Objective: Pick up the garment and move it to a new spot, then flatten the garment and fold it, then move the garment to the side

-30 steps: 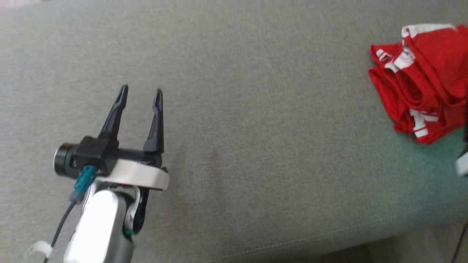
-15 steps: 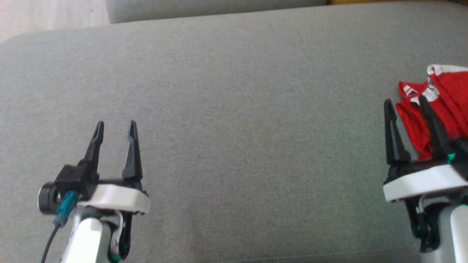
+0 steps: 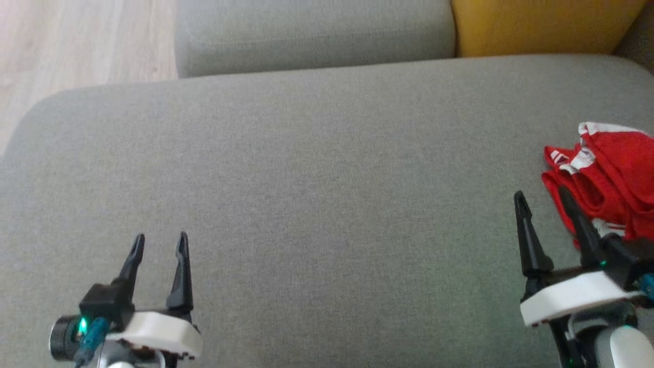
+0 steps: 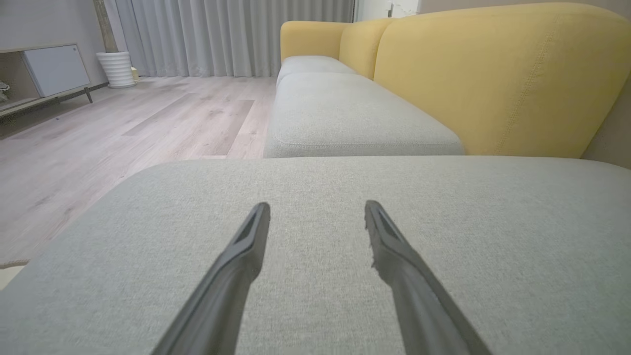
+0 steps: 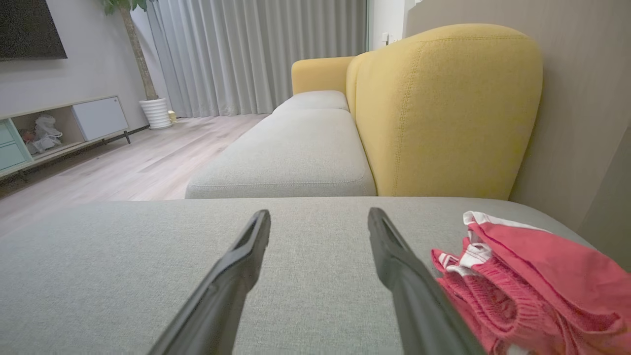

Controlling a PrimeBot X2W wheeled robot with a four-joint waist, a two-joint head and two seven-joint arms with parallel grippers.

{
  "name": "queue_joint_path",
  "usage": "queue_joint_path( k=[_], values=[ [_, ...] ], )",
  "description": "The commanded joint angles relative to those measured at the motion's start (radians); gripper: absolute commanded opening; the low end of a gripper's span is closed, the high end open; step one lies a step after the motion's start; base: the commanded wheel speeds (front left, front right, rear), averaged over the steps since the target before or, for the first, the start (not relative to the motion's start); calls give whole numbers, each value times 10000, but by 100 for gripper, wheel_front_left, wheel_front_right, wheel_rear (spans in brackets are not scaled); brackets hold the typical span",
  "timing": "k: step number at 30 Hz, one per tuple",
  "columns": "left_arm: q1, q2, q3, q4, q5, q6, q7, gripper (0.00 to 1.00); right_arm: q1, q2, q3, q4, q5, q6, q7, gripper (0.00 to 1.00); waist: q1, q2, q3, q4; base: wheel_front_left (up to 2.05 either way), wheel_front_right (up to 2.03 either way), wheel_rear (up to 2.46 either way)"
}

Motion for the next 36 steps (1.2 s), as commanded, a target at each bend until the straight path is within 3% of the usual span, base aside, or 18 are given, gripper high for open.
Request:
queue_joint_path(
  k=[1, 36],
  values=[
    [-216, 212, 265, -431, -62, 22, 89, 100, -28, -21, 197, -364, 55, 65, 22, 100, 1, -1, -196, 56, 0, 0, 0],
    [47, 501, 49, -361, -213, 149, 264, 100, 413, -13, 60, -495, 76, 65, 284, 100, 1, -1, -488, 20, 0, 0, 0]
  ],
)
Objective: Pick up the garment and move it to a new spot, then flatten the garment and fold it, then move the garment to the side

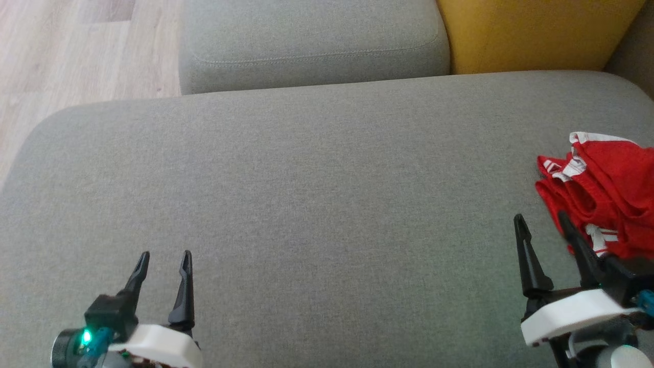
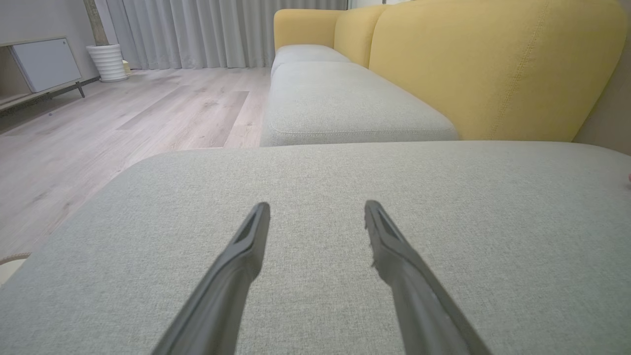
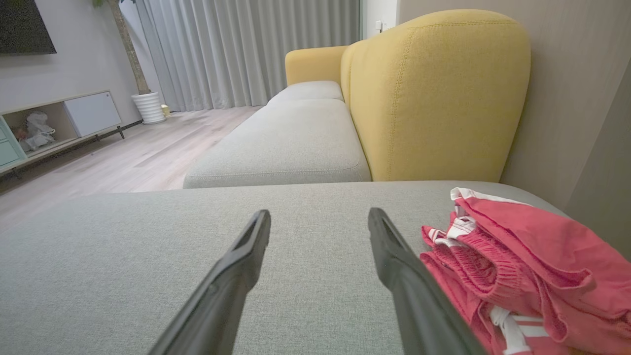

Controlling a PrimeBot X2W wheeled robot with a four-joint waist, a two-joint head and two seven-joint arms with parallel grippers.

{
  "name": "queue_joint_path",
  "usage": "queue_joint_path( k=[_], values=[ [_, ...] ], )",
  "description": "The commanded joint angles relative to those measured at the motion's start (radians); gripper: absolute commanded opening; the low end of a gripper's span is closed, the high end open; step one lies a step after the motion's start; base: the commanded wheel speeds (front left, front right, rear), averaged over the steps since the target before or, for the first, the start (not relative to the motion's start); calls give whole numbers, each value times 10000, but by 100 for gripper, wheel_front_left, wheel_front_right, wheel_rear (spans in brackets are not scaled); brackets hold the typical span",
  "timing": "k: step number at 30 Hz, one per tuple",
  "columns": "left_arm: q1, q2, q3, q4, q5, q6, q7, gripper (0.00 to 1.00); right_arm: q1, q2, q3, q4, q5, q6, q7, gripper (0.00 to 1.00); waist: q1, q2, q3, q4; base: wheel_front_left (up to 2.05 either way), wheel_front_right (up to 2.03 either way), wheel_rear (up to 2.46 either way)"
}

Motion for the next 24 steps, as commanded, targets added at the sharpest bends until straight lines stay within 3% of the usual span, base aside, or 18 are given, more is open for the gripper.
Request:
queue_joint_path(
  k=[1, 19, 20, 24],
  values=[
    [-482, 192, 327, -250, -33, 60, -130, 100, -352, -155, 184, -361, 71, 65, 5, 100, 1, 0, 5, 13, 0, 0, 0],
    [-552, 193, 118, -313, -43, 155, -200, 100, -395, -166, 221, -410, 190, 65, 10, 100, 1, 0, 25, 92, 0, 0, 0],
    [-18, 8, -225, 30, -9, 125, -89, 0, -1, -1, 6, -9, 99, 0, 38, 0, 1, 0, 26, 92, 0, 0, 0],
    [27, -100, -286, 324, -241, 86, -54, 0, 26, 18, 51, 335, 331, -1, 18, 0, 1, 0, 31, 92, 0, 0, 0]
  ],
)
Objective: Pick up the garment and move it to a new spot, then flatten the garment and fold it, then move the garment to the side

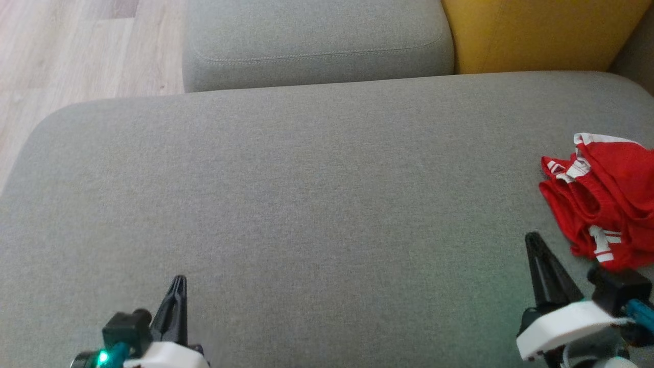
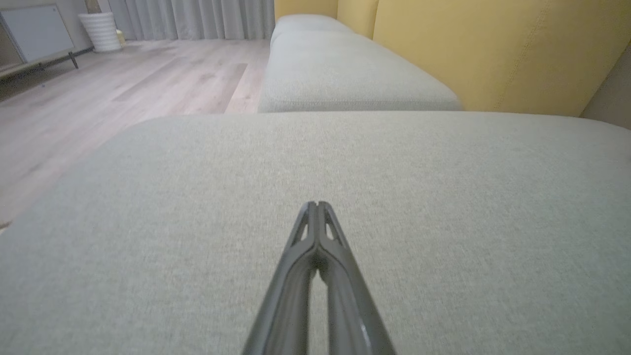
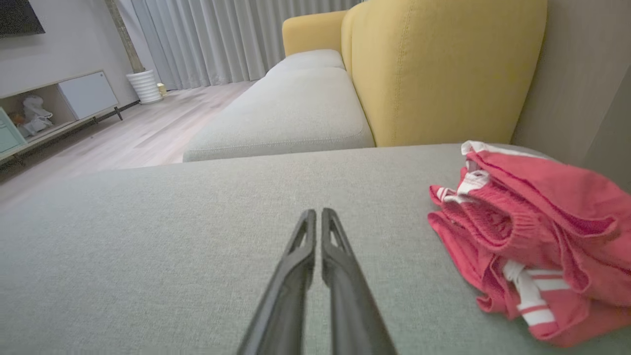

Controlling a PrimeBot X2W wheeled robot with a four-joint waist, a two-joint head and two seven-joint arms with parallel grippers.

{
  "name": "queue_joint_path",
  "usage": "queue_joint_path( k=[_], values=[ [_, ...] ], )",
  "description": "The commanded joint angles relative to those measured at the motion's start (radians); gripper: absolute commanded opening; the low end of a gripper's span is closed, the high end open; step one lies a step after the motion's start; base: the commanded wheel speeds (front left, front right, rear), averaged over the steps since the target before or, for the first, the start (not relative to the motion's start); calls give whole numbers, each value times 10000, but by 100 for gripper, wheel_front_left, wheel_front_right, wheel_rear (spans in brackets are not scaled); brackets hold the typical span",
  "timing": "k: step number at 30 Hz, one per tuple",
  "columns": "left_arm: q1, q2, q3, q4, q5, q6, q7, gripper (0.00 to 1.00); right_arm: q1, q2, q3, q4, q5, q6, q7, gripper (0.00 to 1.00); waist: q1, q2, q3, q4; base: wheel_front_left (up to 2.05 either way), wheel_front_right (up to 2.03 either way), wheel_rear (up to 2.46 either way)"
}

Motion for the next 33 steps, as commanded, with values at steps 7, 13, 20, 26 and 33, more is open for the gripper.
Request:
queue_joint_path(
  k=[7, 13, 20, 26, 33],
  values=[
    [-365, 62, 243, -216, -975, -154, 169, 0, -302, -34, -38, -124, 1054, 7, -25, 0, 0, 0, 10, -8, 0, 0, 0],
    [-489, 18, 381, -124, -1662, -285, 292, 0, -428, -47, -58, 45, 1776, 10, -32, 0, 0, 0, 17, -13, 0, 0, 0],
    [-629, -39, 545, -25, -2459, -436, 437, 0, -565, -57, -86, 231, 2611, 14, -38, 0, 0, 0, 25, -19, 0, 0, 0],
    [-744, -90, 689, 53, -3135, -562, 562, 0, -680, -61, -114, 387, 3320, 17, -39, 0, 0, 0, 33, -24, 0, 0, 0],
    [-877, -153, 864, 123, -3924, -708, 713, 0, -814, -63, -152, 569, 4147, 21, -38, 0, 0, 0, 42, -30, 0, 0, 0]
  ],
)
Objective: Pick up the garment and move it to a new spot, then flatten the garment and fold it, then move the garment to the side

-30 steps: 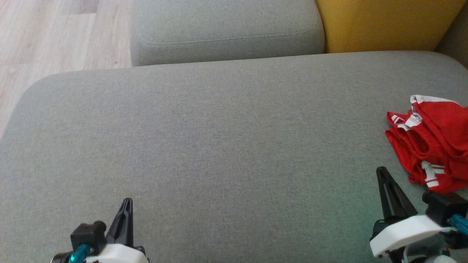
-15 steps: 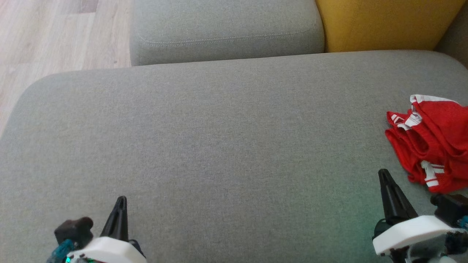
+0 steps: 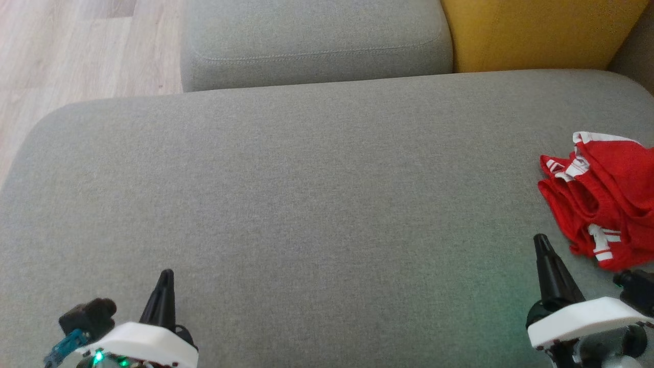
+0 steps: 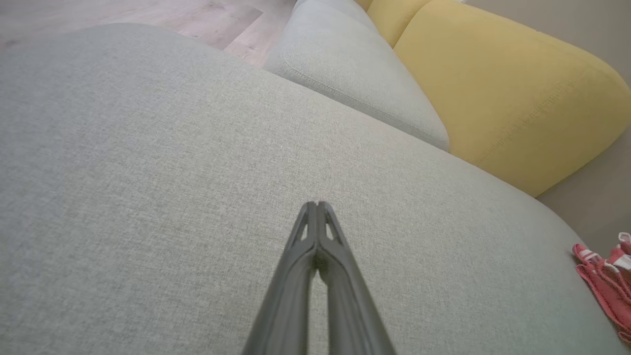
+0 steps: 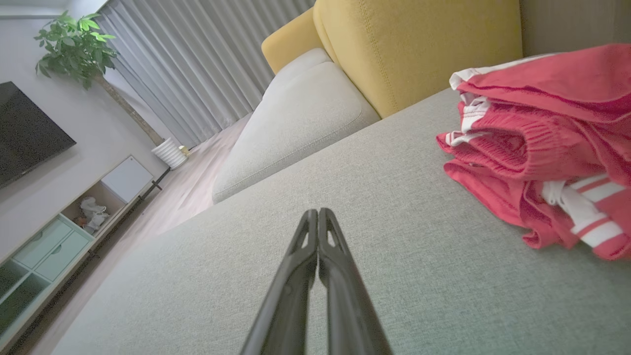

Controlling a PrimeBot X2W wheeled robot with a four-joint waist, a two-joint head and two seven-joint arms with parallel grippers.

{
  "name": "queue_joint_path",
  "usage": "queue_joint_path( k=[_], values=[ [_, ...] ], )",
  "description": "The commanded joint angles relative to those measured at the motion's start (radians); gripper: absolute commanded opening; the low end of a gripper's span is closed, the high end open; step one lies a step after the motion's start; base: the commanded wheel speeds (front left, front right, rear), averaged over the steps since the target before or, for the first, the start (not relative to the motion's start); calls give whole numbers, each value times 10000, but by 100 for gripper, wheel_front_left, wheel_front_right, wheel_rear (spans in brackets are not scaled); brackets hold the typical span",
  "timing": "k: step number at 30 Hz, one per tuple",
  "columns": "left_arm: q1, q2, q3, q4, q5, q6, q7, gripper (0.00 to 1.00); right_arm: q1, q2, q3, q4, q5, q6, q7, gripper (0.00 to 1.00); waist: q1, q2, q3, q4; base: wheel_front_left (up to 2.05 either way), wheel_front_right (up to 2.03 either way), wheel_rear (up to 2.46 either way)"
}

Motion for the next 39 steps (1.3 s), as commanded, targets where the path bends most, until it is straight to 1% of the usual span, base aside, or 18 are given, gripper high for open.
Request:
queue_joint_path(
  k=[1, 39],
  values=[
    [-527, 70, 243, -223, -302, -96, 29, 0, -606, -62, -35, -258, 349, 21, -37, 0, 0, 0, 2, -1, 0, 0, 0],
    [-1204, -322, 1240, 151, -4402, -865, 885, 0, -1320, -23, -302, 708, 4660, 41, 26, 0, 0, 0, 48, -34, 0, 0, 0]
  ],
)
